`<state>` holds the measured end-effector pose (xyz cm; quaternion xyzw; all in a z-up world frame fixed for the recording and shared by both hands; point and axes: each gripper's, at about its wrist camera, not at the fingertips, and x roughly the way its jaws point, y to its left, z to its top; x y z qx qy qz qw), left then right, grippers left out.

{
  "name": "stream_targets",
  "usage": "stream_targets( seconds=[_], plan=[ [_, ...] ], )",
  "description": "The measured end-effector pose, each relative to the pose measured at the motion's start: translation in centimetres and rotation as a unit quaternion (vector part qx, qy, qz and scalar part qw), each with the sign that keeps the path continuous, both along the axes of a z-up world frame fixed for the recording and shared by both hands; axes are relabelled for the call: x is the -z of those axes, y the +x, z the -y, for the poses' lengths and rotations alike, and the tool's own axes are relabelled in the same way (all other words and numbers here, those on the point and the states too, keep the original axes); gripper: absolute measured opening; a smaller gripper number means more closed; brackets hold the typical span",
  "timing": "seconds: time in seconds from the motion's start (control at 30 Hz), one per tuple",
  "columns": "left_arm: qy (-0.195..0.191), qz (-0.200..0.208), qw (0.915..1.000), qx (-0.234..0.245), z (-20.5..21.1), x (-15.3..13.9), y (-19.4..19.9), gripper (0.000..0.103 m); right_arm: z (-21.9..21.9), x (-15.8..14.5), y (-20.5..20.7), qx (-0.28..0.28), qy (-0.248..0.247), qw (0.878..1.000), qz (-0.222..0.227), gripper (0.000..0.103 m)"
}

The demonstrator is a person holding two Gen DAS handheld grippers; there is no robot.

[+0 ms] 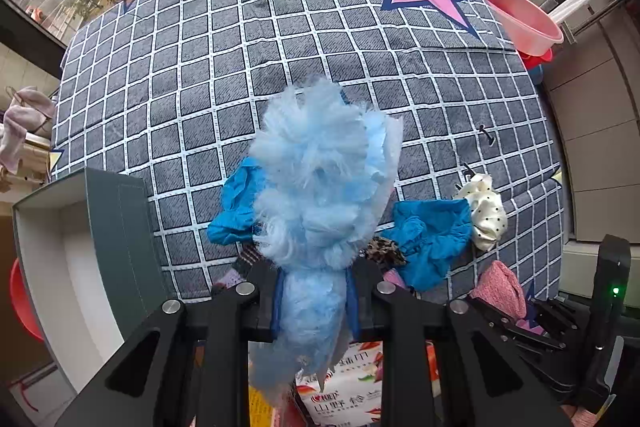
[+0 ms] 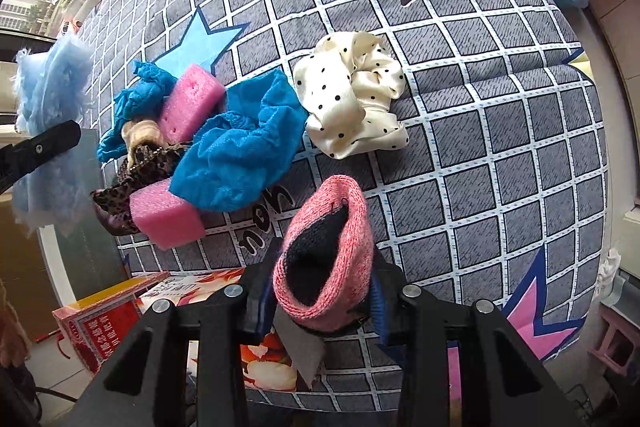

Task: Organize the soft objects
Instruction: 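Close left tool on the duster while right tool grasps the pink sock, then carry the duster and pink sock with both tools over the white box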

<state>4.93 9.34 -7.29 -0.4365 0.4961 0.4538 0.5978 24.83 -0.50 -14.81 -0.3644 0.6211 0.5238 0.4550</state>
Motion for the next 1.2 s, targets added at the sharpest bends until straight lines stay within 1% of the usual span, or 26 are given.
stream_targets(
  seconds=[0.27,0.43,0.6,0.83,1.07,1.2],
  plan=[
    [0.0,0.007,1.0,-0.004,2.1,-1.7,0.5,0.026,0.3,-2.3,2.3,-0.001,0.014,1.0,-0.009,0.04],
    [-0.007,0.013,0.9997,-0.019,3.5,-2.2,0.7,0.026,0.8,-3.1,2.9,-0.001,0.02,1.0,-0.015,0.04],
    [-0.002,0.016,0.9995,-0.026,5.1,-3.4,0.6,0.026,1.0,-3.6,3.0,-0.006,0.024,0.999,-0.025,0.04],
    [-0.008,0.02,0.9991,-0.036,7.3,-3.9,0.6,0.026,1.1,-4.7,2.9,-0.035,0.039,0.998,-0.028,0.04],
    [-0.025,0.024,0.9994,-0.008,10.6,-3.0,2.5,0.026,2.3,-4.1,3.5,-0.058,0.036,0.997,-0.025,0.04],
    [-0.034,0.029,0.9987,0.025,12.4,-2.5,3.3,0.026,3.5,-3.6,3.7,-0.063,0.029,0.997,-0.02,0.04]
  ],
)
